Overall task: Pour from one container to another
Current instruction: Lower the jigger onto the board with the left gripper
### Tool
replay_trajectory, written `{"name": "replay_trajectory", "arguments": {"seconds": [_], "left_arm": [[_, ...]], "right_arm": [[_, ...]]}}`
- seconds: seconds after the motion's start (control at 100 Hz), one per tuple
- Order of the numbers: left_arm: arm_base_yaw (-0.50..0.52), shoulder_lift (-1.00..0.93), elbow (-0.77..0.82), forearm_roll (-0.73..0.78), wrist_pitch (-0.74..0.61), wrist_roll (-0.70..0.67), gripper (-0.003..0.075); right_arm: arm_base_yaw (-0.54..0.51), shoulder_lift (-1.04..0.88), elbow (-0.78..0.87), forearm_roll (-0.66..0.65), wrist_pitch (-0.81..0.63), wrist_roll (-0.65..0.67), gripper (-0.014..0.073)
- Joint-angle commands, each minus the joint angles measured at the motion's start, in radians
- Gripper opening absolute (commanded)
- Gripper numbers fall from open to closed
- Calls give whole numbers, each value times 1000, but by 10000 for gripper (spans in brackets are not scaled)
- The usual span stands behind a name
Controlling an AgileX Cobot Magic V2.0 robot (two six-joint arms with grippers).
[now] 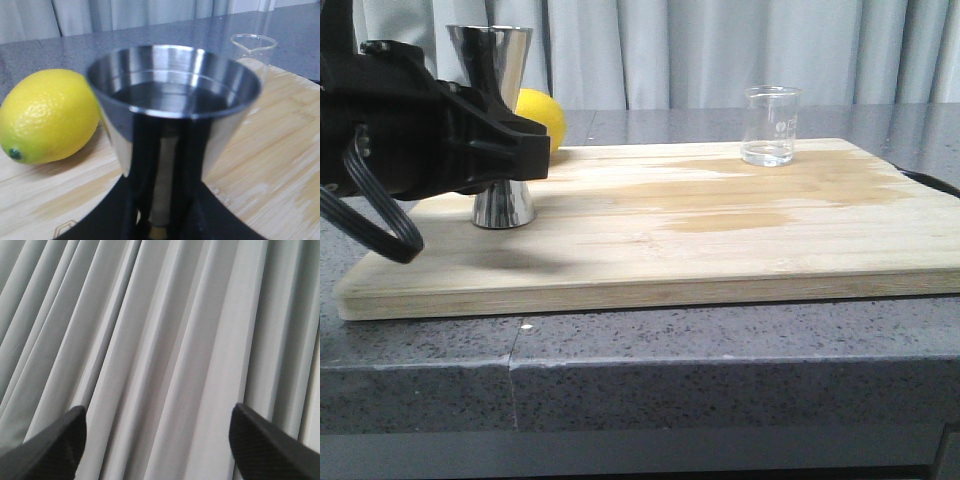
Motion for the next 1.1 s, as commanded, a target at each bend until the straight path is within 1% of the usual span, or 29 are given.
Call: {"name": "replay_trajectory", "arguments": {"seconds": [0.0,0.27,0.63,0.99,1.09], "left_arm": [[2,-38,-18,4,-77,1,-19],[2,-38,-18,4,-17,1,-19],[2,-38,-18,-30,-15,1,-19],[2,-38,-18,-30,-15,1,-19],[2,-38,-18,-92,-15,1,-19]], "right_arm": [[-6,2,-27,17,-42,-8,531],[-6,2,-27,17,-42,-8,531],[-6,2,-27,17,-24,-8,531],[-6,2,-27,17,-19,-8,531],[-6,2,-27,17,-19,-8,531]]}}
